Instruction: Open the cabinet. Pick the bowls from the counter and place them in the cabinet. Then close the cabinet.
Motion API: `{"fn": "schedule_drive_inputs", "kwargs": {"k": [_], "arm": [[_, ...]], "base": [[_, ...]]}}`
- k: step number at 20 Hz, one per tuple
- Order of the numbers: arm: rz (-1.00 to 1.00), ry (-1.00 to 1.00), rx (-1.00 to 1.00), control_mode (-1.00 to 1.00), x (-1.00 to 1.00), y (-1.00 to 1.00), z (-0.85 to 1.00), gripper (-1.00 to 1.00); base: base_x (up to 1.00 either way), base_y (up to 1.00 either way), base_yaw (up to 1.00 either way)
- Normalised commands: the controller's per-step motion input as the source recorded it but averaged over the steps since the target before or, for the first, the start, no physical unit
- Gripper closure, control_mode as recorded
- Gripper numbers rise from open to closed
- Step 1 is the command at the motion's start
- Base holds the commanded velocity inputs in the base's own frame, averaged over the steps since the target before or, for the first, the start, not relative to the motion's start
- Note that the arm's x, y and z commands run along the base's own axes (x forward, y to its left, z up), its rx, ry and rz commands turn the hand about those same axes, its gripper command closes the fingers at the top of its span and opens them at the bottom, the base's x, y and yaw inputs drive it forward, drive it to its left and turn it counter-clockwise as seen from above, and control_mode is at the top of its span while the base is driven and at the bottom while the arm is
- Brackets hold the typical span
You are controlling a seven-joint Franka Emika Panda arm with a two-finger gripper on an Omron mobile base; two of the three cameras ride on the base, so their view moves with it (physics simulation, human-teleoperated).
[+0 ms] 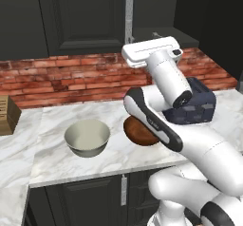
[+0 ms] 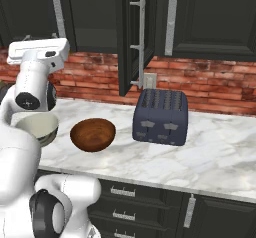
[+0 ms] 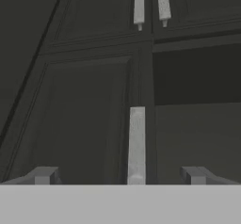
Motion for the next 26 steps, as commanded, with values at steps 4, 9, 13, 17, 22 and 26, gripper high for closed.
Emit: {"fn": "schedule_drive_inputs", "kwargs": {"k": [4, 9, 13, 17, 22, 26], "arm": [[0.00, 0.00, 0.00, -1.00, 0.76, 0.00, 0.13, -1.00], [-0.10, 0.00, 0.00, -1.00, 0.62, 0.08, 0.21, -1.00], [-0.12, 0.00, 0.00, -1.00, 0.33, 0.21, 0.09, -1.00], [-0.20, 0.00, -0.03, -1.00, 0.29, 0.76, 0.01, -1.00], [-0.14, 0.00, 0.00, -1.00, 0.14, 0.55, 0.02, -1.00], [-0.04, 0.02, 0.00, -1.00, 0.06, 0.22, 0.00, -1.00]], "base": [[0.00, 0.00, 0.00], [0.00, 0.00, 0.00], [0.00, 0.00, 0.00], [0.00, 0.00, 0.00], [0.00, 0.00, 0.00], [0.00, 0.00, 0.00]]}}
